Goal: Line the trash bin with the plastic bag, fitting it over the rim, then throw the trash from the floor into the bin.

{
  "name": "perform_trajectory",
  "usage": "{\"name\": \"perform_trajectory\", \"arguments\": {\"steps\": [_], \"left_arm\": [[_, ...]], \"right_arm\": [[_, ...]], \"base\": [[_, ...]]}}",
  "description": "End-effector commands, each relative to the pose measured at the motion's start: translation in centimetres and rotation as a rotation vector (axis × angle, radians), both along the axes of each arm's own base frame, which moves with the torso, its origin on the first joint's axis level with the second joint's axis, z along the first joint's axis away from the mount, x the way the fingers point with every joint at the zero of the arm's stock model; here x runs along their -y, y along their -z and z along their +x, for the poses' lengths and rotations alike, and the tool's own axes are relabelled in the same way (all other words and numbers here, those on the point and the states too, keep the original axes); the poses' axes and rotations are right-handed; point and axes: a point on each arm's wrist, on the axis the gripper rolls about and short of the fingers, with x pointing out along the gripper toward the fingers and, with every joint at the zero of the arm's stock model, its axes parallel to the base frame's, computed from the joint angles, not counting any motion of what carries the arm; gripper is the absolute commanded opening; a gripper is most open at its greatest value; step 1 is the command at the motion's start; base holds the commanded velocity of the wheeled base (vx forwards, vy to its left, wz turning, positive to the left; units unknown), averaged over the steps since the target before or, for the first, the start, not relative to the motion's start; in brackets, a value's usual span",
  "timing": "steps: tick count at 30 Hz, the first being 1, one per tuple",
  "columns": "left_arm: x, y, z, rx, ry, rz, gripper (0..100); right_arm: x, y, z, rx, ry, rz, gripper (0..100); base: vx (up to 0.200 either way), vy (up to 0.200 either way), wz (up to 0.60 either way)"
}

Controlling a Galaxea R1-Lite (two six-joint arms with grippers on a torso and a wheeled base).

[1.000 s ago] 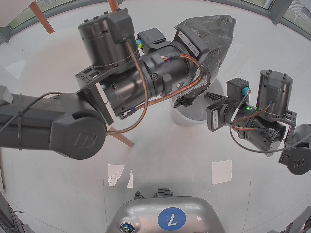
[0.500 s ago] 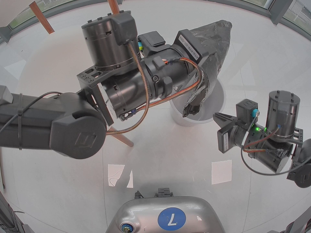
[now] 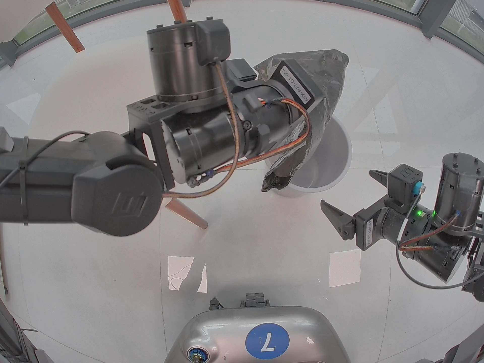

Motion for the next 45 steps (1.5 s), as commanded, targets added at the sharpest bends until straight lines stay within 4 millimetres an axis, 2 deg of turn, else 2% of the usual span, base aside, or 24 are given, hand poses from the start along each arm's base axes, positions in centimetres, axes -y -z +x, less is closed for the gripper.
{"name": "perform_trajectory", "arguments": {"steps": [1,10,11,14,20,28,32,35,39,45], "left_arm": [[0.5,-1.3,-0.5,0.004,-0.027,-0.010,0],[1.1,-1.1,-1.2,-0.017,-0.029,0.025,0],[1.6,-1.3,-1.8,-0.021,-0.040,0.046,0],[1.7,-1.5,-1.9,-0.025,-0.072,0.055,0],[1.7,-1.3,-2.0,-0.047,-0.107,0.095,0],[2.2,-0.9,-2.5,-0.063,-0.119,0.123,0],[2.3,-1.3,-2.5,-0.056,-0.119,0.113,0],[2.8,-0.7,-2.1,-0.063,-0.121,0.124,0],[2.8,-0.9,-1.9,-0.058,-0.129,0.116,0],[2.9,-1.1,-1.9,-0.055,-0.129,0.111,0]], "right_arm": [[-1.2,-0.1,-0.8,0.011,-0.009,-0.004,100],[-2.5,1.1,-1.0,-0.022,0.049,-0.005,100],[-2.9,1.2,-0.8,-0.023,0.063,-0.007,100],[-3.1,1.1,-0.4,-0.018,0.082,-0.005,100],[-3.9,-0.4,2.0,0.030,0.192,0.034,100],[-5.2,0.0,3.1,0.032,0.224,0.021,100],[-6.0,0.2,2.9,0.031,0.218,0.014,100],[-6.6,0.4,2.1,0.026,0.193,0.009,100],[-7.1,0.7,1.3,0.022,0.166,0.001,100],[-7.5,1.0,1.6,0.018,0.168,-0.005,100]], "base": [[0.000,0.000,0.00],[0.000,0.000,0.00],[0.000,0.000,0.00],[0.000,0.000,0.00],[0.000,0.000,0.00],[0.000,0.000,0.00],[0.000,0.000,0.00],[0.000,0.000,0.00],[0.000,0.000,0.00],[0.000,0.000,0.00]]}}
